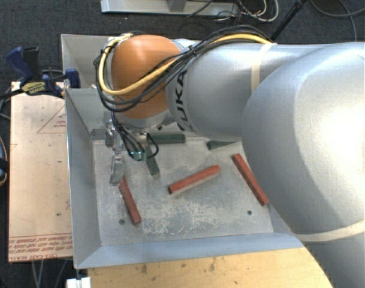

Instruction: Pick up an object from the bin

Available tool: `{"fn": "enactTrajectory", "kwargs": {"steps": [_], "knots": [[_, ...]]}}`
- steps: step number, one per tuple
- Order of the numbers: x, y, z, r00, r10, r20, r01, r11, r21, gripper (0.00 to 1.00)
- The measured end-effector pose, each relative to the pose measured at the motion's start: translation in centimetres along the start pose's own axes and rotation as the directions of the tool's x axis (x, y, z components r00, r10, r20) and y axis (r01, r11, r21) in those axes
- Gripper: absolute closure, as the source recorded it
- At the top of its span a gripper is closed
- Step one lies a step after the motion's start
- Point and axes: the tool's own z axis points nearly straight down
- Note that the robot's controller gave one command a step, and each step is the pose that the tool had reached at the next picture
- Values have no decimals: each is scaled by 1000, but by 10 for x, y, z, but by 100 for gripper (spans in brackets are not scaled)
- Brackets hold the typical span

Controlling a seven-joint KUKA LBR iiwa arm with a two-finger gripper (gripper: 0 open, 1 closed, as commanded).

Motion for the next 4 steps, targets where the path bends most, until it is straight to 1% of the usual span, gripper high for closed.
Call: {"fn": "enactTrajectory", "kwargs": {"steps": [1,2,3,4], "knots": [[-2,-1,-5,1000,3,7,-3,1000,-2,0],[25,-17,35,998,-67,13,67,998,-2,0],[35,-59,60,991,-134,4,134,991,-1,0],[68,-66,72,980,-201,12,201,980,0,100]]}}
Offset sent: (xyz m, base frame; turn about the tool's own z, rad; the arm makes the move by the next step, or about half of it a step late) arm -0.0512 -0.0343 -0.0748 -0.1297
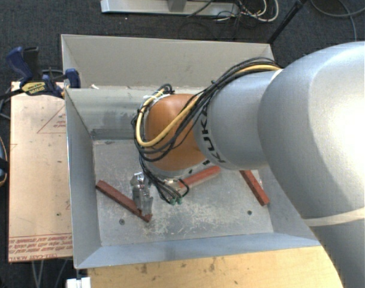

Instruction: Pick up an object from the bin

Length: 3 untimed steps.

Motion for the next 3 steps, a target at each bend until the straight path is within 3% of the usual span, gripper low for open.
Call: {"fn": "enactTrajectory", "kwargs": {"steps": [1,2,3], "knots": [[1,0,2,1000,0,-1,0,1000,-1,0],[1,0,2,1000,0,-2,0,1000,-1,0],[22,19,-3,1000,8,-2,-8,1000,5,0]]}}
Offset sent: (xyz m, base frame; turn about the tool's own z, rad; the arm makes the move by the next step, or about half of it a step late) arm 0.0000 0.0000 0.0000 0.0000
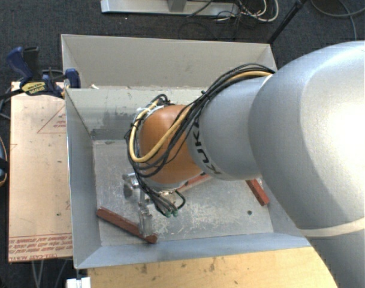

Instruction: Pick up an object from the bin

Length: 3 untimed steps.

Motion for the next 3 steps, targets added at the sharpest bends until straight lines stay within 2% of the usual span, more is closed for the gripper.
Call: {"fn": "enactTrajectory", "kwargs": {"steps": [1,2,3], "knots": [[23,13,3,999,-53,2,53,999,-6,0],[22,28,-12,1000,-3,-2,3,1000,-5,100],[22,28,-12,1000,-3,-2,3,1000,-5,100]]}}
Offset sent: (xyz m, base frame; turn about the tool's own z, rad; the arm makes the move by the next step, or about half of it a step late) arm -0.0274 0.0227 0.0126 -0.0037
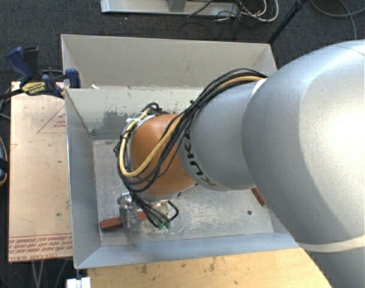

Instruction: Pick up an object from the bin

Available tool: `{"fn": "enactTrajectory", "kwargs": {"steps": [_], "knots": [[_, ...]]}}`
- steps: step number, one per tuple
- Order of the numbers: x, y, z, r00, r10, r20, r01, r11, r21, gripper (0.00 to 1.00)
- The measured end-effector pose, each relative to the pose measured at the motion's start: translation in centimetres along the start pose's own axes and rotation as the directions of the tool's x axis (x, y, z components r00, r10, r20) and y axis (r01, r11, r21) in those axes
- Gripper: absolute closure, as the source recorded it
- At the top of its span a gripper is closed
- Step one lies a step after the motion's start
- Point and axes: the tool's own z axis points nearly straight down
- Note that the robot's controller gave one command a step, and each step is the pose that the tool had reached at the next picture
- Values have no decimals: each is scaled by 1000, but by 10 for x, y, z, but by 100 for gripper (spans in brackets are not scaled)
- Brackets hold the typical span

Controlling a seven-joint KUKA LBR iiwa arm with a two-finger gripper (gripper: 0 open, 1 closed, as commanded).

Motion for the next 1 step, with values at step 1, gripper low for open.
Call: {"fn": "enactTrajectory", "kwargs": {"steps": [1], "knots": [[8,-13,-13,999,-53,-3,53,999,1,100]]}}
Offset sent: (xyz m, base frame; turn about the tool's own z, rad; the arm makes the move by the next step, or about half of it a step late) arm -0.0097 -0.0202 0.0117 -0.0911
